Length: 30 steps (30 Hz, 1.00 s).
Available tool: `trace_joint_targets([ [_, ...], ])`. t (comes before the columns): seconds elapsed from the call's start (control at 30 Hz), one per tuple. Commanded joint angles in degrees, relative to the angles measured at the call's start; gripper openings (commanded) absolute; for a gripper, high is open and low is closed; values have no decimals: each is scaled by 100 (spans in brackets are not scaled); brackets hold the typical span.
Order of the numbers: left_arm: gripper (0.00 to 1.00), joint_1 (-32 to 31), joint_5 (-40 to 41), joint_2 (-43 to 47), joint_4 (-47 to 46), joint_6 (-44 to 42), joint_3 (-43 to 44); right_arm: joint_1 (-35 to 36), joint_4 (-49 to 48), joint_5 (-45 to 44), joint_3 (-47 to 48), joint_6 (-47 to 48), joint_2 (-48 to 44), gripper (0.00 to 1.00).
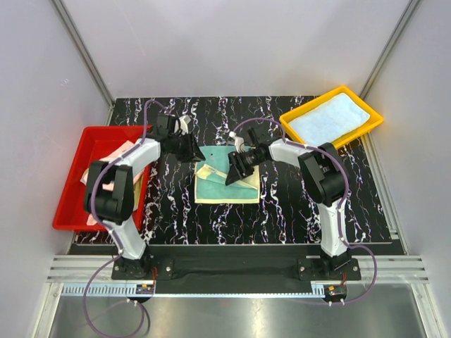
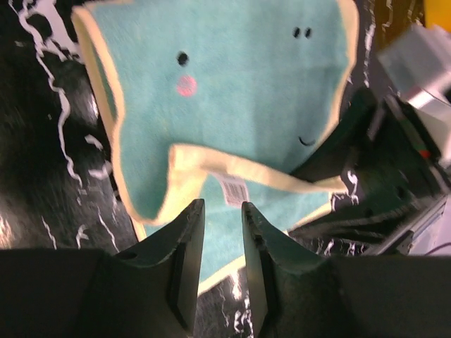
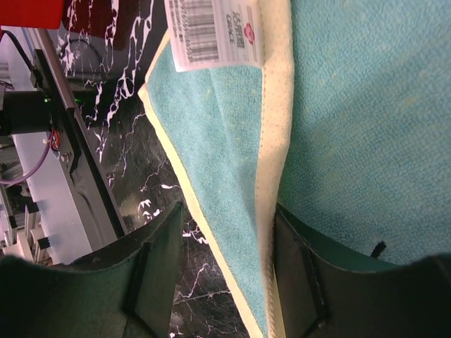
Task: Fold and stack the towels
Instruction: Fold the towel
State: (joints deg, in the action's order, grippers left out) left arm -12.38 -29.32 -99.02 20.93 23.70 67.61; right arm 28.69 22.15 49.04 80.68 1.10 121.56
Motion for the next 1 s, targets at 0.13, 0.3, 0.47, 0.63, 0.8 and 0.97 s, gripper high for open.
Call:
trace_joint_targets([
  [0.13, 32, 69, 23, -1092, -133, 126, 1016, 76, -185, 53, 562, 30, 227, 58],
  [0.3, 32, 104, -65, -1505, -220, 161, 1228, 111, -62, 97, 860, 83, 482, 58],
  [0.47, 32, 113, -118, -1664, -352, 205, 1210, 216, 9, 97, 1116, 65, 729, 58],
  [0.63, 31, 148, -170, -1734, -396, 214, 1131, 392, -44, 97, 1309, 4, 843, 58],
  [0.8, 31, 175, -267, -1638, -783, 389, 771, 506, -27, 54, 1397, 21, 861, 58],
  [0.97, 31, 175, -267, -1647, -792, 407, 727, 603, -88, -148, 1161, 83, 536, 58],
])
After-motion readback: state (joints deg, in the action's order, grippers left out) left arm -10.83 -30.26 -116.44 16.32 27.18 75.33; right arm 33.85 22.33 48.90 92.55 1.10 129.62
